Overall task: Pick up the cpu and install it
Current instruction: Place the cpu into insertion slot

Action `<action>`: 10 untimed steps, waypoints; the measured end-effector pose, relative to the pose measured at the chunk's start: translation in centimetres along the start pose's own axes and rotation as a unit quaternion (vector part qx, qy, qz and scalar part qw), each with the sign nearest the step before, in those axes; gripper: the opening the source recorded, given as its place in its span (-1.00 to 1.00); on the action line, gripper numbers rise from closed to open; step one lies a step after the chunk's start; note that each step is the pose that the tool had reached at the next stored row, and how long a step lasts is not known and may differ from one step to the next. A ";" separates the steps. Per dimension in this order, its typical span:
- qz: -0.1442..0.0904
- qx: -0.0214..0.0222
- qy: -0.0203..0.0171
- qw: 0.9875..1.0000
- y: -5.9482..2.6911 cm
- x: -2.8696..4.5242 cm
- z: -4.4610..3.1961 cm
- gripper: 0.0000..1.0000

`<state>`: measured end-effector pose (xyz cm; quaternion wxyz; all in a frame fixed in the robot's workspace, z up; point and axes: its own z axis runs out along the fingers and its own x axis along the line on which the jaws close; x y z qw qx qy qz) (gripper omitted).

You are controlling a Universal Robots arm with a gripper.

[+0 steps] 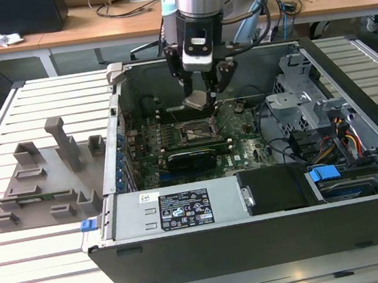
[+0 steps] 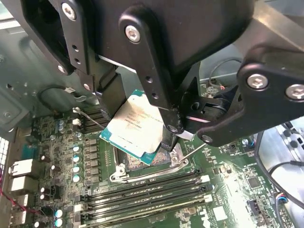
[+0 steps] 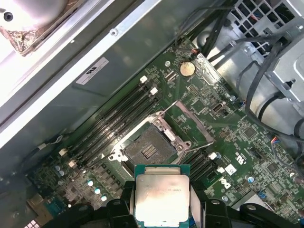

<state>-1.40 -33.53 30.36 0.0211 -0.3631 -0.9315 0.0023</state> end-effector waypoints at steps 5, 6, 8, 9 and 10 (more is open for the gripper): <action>0.023 -0.001 0.000 1.000 0.00 0.00 0.00 0.09; 0.026 -0.001 0.001 1.000 0.00 0.00 0.00 0.09; 0.035 -0.001 0.001 0.999 0.00 0.00 0.00 0.09; 0.039 -0.001 0.001 0.999 0.00 0.00 0.00 0.09; 0.043 -0.002 0.001 0.999 0.00 0.00 0.00 0.09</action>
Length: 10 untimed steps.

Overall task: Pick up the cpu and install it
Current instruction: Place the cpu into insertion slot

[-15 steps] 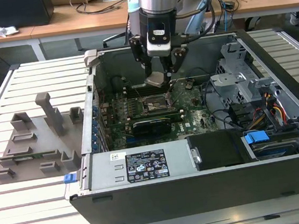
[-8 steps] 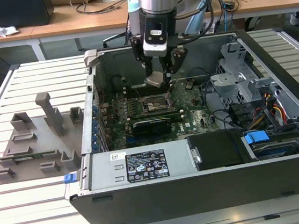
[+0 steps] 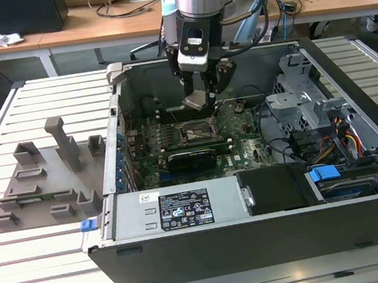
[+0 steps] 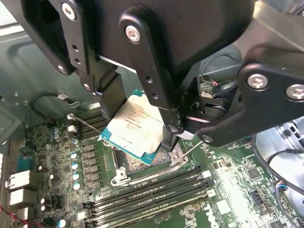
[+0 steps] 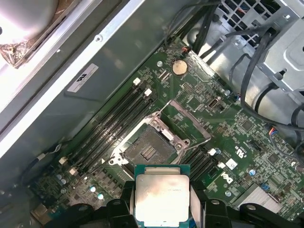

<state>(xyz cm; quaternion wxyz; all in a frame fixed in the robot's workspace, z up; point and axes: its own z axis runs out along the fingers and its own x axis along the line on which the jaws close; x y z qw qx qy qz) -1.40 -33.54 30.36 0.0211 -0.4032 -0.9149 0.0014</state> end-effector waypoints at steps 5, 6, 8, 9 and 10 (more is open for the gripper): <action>0.028 -0.001 0.001 1.000 0.00 0.00 0.00 0.09; 0.036 -0.001 0.001 0.999 0.00 0.00 0.00 0.09; 0.053 -0.002 0.001 0.999 0.00 0.00 0.00 0.09; 0.059 -0.002 0.001 0.998 0.00 0.00 0.00 0.09; 0.064 -0.002 0.001 0.998 0.00 0.00 0.00 0.09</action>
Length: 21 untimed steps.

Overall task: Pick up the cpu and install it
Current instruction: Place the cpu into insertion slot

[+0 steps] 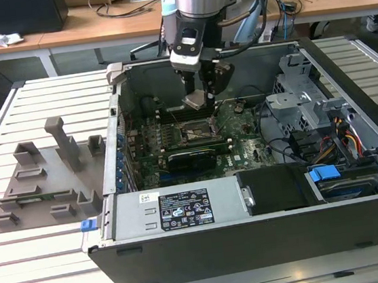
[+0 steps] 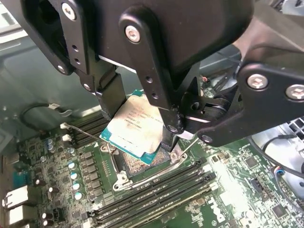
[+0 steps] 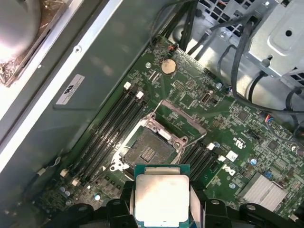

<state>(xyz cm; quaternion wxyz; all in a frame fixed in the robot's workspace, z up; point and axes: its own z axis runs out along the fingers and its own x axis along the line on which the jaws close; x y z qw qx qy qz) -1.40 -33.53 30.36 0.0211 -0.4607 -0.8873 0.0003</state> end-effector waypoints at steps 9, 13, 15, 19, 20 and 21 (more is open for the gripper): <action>0.044 0.008 -0.013 0.999 0.00 0.00 0.00 0.09; 0.068 0.008 -0.012 0.998 0.00 0.00 0.01 0.09; 0.076 0.008 -0.012 0.997 0.00 0.00 0.02 0.09; 0.094 0.007 -0.012 0.995 0.00 0.00 0.02 0.09; 0.100 0.007 -0.011 0.995 0.00 0.00 0.02 0.09; 0.106 0.007 -0.011 0.994 0.00 0.00 0.02 0.09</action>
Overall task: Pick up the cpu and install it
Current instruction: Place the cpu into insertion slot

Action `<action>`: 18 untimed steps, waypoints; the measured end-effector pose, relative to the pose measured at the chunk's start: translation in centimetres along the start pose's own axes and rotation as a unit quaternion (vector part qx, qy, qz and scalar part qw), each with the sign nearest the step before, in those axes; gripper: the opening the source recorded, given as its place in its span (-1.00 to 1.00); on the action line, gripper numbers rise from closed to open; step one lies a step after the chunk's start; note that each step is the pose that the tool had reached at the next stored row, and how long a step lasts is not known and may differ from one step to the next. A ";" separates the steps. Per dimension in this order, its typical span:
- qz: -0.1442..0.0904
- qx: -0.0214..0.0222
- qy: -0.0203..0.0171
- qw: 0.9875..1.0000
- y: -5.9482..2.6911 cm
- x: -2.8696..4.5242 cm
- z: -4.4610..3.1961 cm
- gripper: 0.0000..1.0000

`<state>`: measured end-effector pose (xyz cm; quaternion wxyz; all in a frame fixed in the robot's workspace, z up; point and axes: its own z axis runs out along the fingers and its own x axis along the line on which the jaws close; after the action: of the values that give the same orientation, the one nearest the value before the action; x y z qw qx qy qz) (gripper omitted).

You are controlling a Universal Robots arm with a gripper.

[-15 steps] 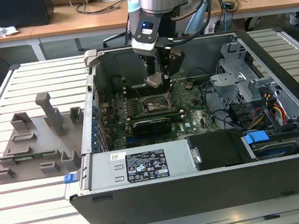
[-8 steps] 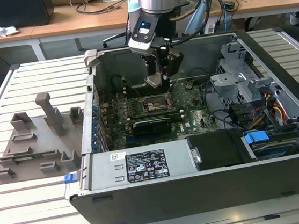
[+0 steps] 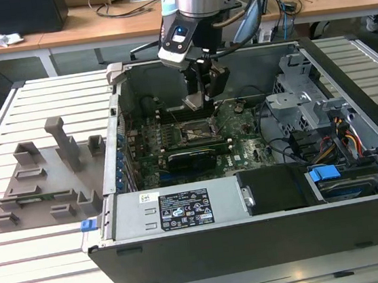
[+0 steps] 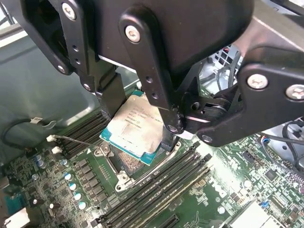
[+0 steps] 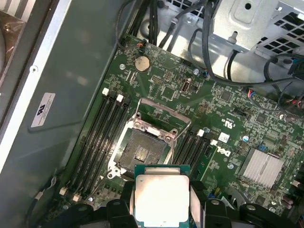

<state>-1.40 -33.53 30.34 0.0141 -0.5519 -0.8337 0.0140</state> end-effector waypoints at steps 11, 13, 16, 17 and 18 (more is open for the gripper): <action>0.049 0.000 0.002 0.999 0.00 0.00 0.00 0.09; 0.057 0.000 0.002 0.998 0.00 0.00 0.00 0.09; 0.078 -0.001 0.003 0.997 0.00 0.00 0.00 0.09; 0.085 -0.001 0.003 0.996 0.00 0.00 0.00 0.09; 0.089 -0.001 0.003 0.996 0.00 0.00 0.00 0.09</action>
<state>-1.40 -33.53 30.34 0.0153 -0.6237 -0.7814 0.0127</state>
